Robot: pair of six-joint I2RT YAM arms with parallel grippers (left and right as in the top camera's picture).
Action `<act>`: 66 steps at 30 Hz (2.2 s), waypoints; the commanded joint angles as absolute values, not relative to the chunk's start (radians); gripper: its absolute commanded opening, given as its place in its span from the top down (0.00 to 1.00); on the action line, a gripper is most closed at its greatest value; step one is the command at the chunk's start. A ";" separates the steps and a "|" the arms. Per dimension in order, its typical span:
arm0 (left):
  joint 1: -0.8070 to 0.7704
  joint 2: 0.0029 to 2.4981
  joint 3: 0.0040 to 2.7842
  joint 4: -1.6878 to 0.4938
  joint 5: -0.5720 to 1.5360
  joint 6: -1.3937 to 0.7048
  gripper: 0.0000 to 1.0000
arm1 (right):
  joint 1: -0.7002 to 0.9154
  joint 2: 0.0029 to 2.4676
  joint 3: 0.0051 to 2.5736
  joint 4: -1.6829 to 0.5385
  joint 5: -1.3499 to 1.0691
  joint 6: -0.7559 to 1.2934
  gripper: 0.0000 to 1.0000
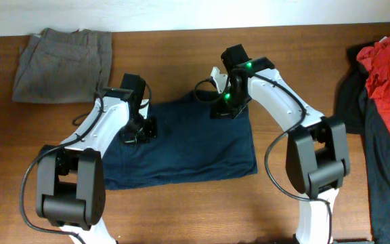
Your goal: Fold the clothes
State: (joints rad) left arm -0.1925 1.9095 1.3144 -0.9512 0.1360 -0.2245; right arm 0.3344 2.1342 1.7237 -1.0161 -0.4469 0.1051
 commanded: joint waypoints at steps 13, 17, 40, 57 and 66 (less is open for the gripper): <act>-0.108 1.915 1.227 -0.905 -0.003 -0.237 0.99 | 0.283 2.218 1.709 -1.066 -0.246 0.132 0.90; -0.057 1.915 1.227 -0.905 -0.008 -0.237 0.99 | 0.241 2.218 1.699 -1.070 -0.246 0.132 0.93; -0.005 1.914 1.227 -0.917 -0.043 -0.238 0.99 | 0.172 2.216 1.627 -1.066 0.161 0.253 0.96; -0.068 1.900 1.451 -1.147 0.159 -0.216 0.99 | 0.297 2.072 1.814 -1.165 -0.413 0.060 0.96; -0.204 1.903 1.377 -1.008 0.188 -0.241 0.99 | 0.461 2.137 1.771 -1.064 -0.411 0.136 0.96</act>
State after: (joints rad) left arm -0.1783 1.9091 1.4128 -1.0351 0.1474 -0.2249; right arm 0.4320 2.0991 1.7885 -1.0763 -0.3691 0.1005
